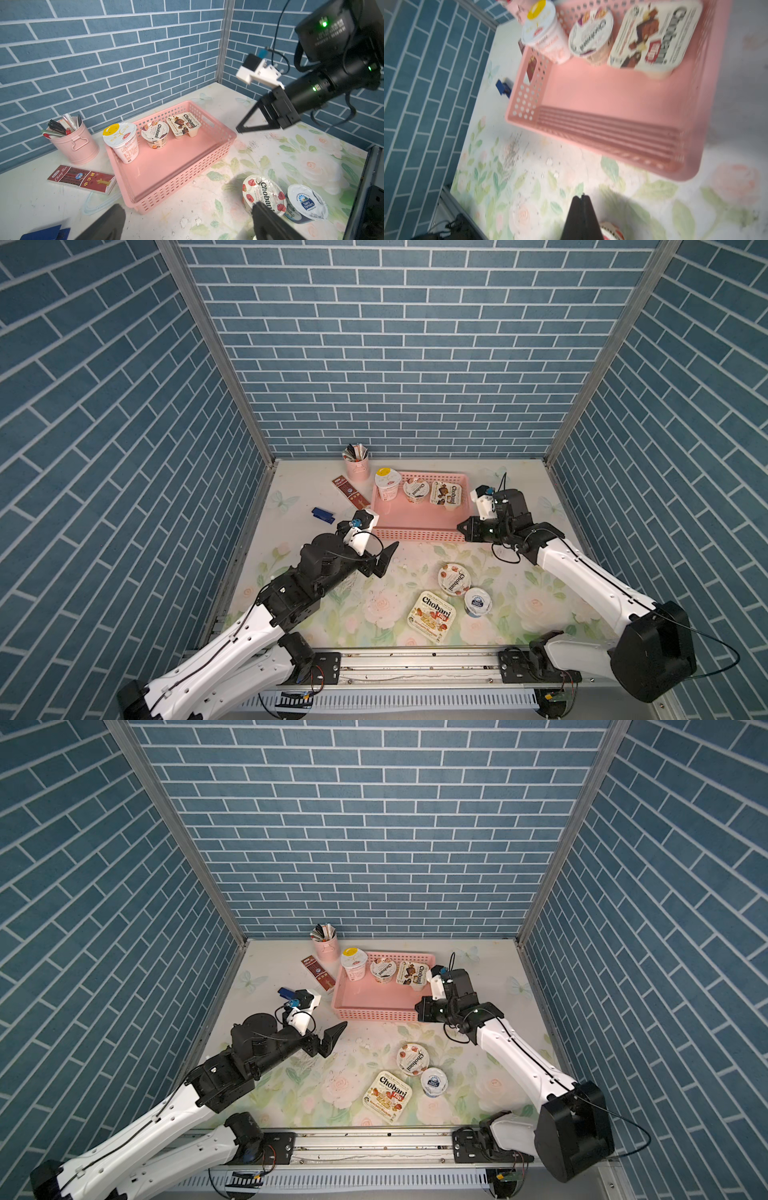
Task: Put the yogurt in the basket
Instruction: Pick up the yogurt from the center of the board.
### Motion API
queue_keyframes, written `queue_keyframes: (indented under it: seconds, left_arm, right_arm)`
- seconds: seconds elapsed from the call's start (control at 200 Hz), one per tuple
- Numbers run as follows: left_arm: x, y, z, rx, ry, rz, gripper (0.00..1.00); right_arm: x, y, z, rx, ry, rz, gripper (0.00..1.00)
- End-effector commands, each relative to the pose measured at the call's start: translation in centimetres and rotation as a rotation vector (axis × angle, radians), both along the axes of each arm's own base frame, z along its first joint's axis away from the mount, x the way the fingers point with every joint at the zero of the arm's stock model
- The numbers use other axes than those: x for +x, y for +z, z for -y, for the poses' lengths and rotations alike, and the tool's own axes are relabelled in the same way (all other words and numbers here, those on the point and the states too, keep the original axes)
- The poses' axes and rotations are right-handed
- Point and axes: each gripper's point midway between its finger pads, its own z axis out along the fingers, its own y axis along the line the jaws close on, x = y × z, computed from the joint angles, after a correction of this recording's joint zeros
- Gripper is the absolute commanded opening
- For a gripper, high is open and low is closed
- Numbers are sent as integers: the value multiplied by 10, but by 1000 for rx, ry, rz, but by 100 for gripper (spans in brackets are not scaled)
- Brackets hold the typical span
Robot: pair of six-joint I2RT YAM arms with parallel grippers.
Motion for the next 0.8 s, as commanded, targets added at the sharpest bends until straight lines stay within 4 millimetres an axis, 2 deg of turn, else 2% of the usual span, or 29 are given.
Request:
queue_keyframes:
  seconds: [0.0, 0.195, 0.25, 0.33, 0.46, 0.675, 0.795]
  left_arm:
    - [5, 26, 1, -60, 28, 30, 100]
    - [18, 30, -1, -56, 97, 0, 100]
    - [20, 30, 0, -56, 100, -6, 100]
    - [21, 31, 3, -65, 97, -10, 100]
    - [21, 34, 6, -78, 87, -11, 100]
    - [22, 36, 2, -78, 104, -12, 100]
    - [23, 35, -3, -80, 133, -16, 100]
  right_arm:
    - [-31, -2, 0, 23, 46, -29, 0]
    - [-63, -11, 11, 62, 40, -40, 0]
    - [-71, -16, 14, 69, 39, -46, 6]
    - [-79, -21, 16, 89, 40, -55, 7]
    - [-94, -29, 13, 116, 65, -90, 10]
    - [-124, -34, 1, 126, 173, -160, 25]
    - [-144, -39, -6, 125, 227, -216, 29]
